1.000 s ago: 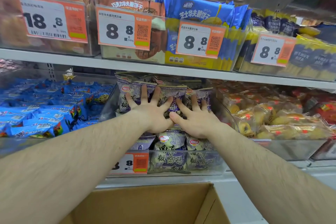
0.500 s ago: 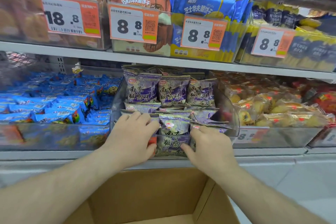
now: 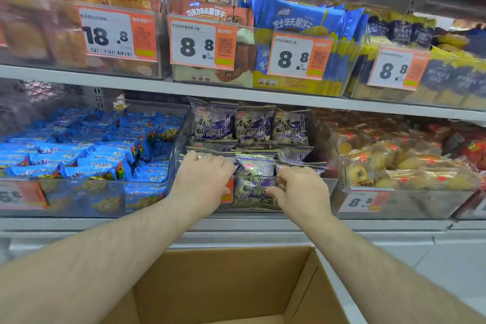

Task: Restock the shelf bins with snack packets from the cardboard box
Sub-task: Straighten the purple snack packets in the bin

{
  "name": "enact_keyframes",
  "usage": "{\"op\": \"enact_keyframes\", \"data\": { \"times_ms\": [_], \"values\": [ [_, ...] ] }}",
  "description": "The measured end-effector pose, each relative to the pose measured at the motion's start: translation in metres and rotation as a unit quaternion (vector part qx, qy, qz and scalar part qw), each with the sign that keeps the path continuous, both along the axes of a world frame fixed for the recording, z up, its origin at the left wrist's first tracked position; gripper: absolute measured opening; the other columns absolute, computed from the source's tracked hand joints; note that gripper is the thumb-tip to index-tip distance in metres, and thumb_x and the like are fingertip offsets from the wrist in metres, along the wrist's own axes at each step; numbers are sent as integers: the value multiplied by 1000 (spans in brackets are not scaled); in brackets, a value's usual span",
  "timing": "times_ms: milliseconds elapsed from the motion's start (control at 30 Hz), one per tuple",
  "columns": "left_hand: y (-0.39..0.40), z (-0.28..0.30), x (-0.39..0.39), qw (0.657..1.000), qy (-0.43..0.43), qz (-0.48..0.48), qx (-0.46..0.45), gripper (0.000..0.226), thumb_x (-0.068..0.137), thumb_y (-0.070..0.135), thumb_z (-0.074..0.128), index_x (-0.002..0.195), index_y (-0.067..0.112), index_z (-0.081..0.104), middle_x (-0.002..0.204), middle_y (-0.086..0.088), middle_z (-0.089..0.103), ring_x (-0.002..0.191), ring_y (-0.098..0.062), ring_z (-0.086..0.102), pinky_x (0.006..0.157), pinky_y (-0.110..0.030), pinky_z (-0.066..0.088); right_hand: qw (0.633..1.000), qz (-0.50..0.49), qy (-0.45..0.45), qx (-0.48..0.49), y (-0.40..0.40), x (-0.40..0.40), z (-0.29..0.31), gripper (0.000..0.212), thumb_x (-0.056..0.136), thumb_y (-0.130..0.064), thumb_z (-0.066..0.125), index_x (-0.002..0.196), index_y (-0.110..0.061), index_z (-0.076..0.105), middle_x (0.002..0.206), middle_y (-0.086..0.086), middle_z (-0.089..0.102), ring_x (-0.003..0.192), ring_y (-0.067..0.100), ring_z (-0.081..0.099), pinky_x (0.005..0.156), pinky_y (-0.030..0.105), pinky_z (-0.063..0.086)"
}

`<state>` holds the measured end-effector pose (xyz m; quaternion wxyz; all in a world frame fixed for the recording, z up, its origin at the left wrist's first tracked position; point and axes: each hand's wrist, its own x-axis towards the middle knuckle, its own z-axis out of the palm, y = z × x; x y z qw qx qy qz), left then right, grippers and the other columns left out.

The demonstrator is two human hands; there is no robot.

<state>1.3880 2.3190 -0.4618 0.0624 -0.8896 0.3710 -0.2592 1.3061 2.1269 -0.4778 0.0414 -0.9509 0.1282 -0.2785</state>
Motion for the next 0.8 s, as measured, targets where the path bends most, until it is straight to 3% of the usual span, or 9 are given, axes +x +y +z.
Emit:
{"op": "enact_keyframes", "data": {
  "times_ms": [67, 200, 367, 500, 567, 633, 700, 733, 800],
  "values": [
    [0, -1, 3, 1000, 14, 1, -15, 33, 89, 48, 58, 112, 26, 50, 118, 6, 56, 114, -21, 53, 86, -37, 34, 1000, -7, 3, -2, -1, 3, -1, 37, 82, -56, 67, 75, -25, 47, 85, -7, 58, 95, 18, 52, 66, 29, 35],
    [3, -13, 0, 995, 77, -15, -55, 29, 90, 43, 59, 109, 23, 50, 117, 5, 55, 112, -20, 50, 76, -36, 43, 1000, -5, 12, 10, 2, -3, -11, 37, 82, -55, 66, 75, -25, 46, 86, -7, 59, 96, 19, 52, 66, 28, 31],
    [7, -11, -6, 991, 109, -11, -79, 27, 92, 42, 57, 110, 24, 49, 119, 6, 54, 113, -19, 49, 83, -35, 40, 1000, -14, 16, -10, 4, -9, -11, 34, 83, -54, 65, 77, -23, 54, 86, -5, 62, 95, 19, 54, 65, 28, 36],
    [14, -12, -5, 991, 61, -58, -107, 20, 92, 42, 51, 98, 25, 60, 100, 7, 60, 97, -20, 58, 76, -34, 43, 999, 36, -32, -15, -1, -15, -12, 31, 84, -52, 59, 79, -22, 62, 82, -4, 58, 82, 22, 60, 61, 27, 40],
    [13, -11, 1, 982, -4, -106, -158, 28, 88, 42, 46, 84, 22, 66, 84, 4, 63, 80, -23, 60, 66, -34, 45, 992, 54, -114, -20, -7, -9, -1, 39, 83, -52, 52, 96, -19, 69, 95, 2, 61, 85, 26, 62, 68, 32, 49],
    [2, 3, 7, 982, 17, -95, -161, 42, 89, 47, 37, 105, 21, 66, 105, -1, 64, 99, -25, 58, 82, -39, 46, 999, 30, -44, 6, -13, 6, 18, 57, 86, -59, 46, 132, -27, 54, 133, 13, 49, 119, 33, 51, 96, 44, 44],
    [-14, 13, 20, 987, 117, -21, -111, 61, 92, 60, 28, 143, 27, 38, 149, -5, 38, 138, -29, 28, 113, -53, 23, 993, -9, 118, 13, -18, 29, 30, 72, 87, -73, 35, 150, -45, 15, 160, 15, 9, 145, 36, 15, 116, 54, 16],
    [-22, 16, 29, 984, 158, 13, -75, 68, 92, 66, 23, 151, 33, 19, 160, -4, 16, 147, -30, 7, 116, -59, 5, 985, -14, 172, 15, -21, 43, 32, 74, 85, -78, 29, 149, -51, 2, 162, 12, -6, 148, 36, 1, 117, 58, 5],
    [-35, 22, 49, 974, 214, 67, -25, 75, 88, 75, 17, 152, 42, -2, 162, -2, -14, 146, -31, -21, 111, -66, -12, 975, -14, 219, 39, -25, 68, 35, 73, 83, -82, 22, 146, -57, -6, 160, 6, -23, 147, 37, -14, 114, 65, -4]
  ]
}}
